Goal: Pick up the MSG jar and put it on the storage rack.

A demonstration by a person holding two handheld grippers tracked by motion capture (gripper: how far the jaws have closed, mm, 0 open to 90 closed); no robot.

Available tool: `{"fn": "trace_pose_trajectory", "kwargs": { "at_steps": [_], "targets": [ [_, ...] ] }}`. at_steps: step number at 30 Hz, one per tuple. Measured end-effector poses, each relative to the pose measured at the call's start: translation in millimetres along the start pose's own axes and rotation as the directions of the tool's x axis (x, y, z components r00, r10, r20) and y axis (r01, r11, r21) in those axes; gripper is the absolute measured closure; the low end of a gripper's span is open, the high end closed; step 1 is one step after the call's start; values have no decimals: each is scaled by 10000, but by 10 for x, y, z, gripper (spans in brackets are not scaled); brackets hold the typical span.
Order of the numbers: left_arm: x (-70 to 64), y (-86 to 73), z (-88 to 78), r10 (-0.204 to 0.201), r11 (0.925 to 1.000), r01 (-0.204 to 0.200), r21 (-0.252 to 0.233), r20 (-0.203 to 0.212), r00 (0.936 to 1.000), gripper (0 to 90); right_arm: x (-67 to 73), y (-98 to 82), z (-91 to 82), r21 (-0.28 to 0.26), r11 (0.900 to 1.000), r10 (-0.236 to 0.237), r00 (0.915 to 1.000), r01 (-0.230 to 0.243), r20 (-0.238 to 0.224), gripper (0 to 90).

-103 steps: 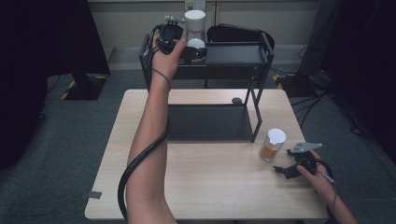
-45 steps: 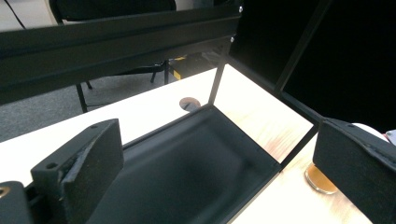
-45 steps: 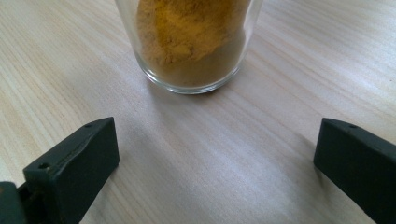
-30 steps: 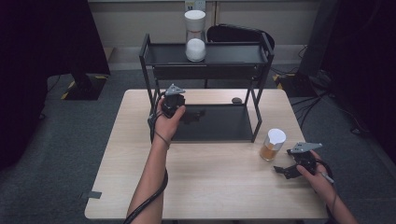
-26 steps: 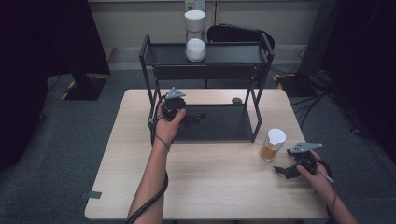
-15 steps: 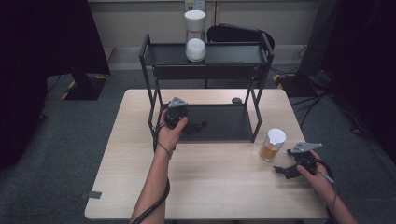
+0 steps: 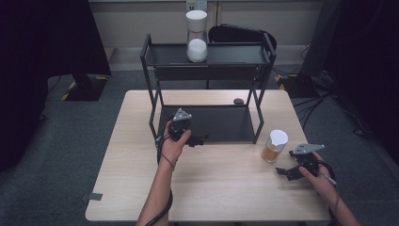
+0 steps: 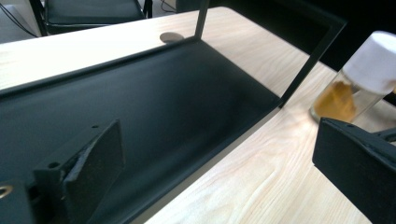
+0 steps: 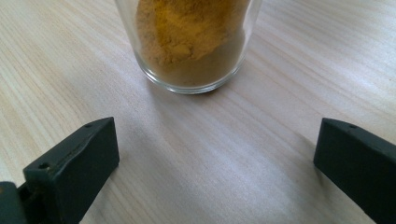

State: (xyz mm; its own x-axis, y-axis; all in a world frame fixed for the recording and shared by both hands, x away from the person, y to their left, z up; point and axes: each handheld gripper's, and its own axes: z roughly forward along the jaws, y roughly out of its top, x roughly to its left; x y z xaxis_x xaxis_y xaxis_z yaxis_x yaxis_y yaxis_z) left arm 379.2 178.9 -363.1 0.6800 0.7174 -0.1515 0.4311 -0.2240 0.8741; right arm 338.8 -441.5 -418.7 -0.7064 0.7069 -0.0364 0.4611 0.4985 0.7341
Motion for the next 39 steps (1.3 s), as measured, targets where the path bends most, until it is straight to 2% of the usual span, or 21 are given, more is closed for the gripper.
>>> {"fn": "trace_pose_trajectory", "kwargs": {
  "at_steps": [14, 27, 39],
  "targets": [
    [-55, -262, 72, -69, 9996, 66, 266, 89, 9999, 21, 1, 0, 0, -1, 10000, 3, 10000, -3, 4, 0],
    [-143, -500, 136, -19, 9983, 23, 586, -63, 10000, 21, 1, 0, 0, -2, 10000, 5, 10000, -5, 2, 0],
    [-258, -624, 167, 300, 9928, -261, 1165, -315, 9991, 21, 0, -1, 0, -3, 10000, 0, 10000, 0, 3, 0]
  ]
}}
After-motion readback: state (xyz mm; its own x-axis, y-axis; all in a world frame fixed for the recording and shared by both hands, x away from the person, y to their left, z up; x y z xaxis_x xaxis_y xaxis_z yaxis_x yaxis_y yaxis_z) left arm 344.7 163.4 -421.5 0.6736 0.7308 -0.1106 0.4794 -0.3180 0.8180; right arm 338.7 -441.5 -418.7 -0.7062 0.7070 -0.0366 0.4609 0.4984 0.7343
